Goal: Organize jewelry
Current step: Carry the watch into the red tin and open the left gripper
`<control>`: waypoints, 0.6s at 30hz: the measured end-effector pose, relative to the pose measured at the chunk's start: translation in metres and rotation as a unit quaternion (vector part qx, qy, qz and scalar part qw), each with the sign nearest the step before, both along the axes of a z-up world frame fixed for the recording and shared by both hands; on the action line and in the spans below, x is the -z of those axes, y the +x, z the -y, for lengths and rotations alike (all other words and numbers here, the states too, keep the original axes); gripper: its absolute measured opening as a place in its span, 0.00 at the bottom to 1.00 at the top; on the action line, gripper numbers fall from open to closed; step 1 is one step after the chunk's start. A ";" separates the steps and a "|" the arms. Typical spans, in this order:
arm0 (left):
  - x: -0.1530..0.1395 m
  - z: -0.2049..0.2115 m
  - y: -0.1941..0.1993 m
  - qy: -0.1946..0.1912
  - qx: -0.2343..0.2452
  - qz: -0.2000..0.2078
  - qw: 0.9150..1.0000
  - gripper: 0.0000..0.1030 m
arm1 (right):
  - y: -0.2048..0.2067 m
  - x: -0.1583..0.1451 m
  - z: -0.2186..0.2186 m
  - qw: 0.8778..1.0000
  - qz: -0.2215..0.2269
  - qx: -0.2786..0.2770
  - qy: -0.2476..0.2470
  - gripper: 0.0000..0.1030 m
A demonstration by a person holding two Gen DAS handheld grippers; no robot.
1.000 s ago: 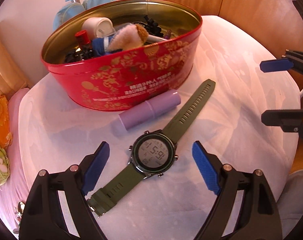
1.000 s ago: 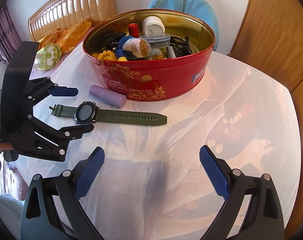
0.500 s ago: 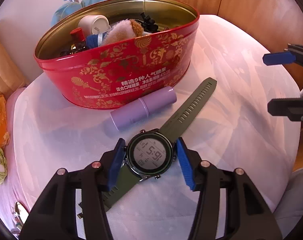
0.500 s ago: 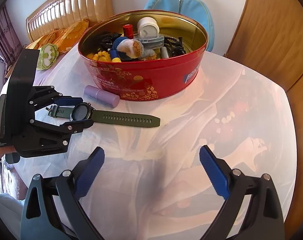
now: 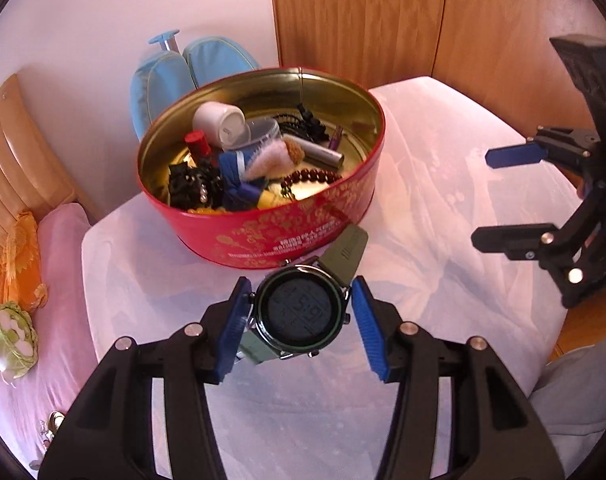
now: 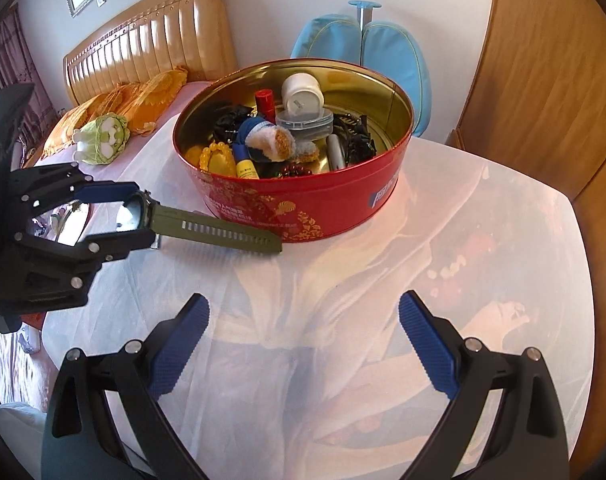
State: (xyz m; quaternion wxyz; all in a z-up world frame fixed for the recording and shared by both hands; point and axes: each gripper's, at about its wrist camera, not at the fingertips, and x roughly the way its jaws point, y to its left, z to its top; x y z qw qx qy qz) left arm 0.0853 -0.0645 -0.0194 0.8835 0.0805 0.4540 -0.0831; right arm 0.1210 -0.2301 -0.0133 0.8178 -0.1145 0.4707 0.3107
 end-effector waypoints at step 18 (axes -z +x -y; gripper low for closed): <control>-0.092 -0.001 0.077 -0.020 0.023 0.105 0.994 0.50 | 0.019 0.003 0.020 0.999 -0.009 0.045 0.014 0.94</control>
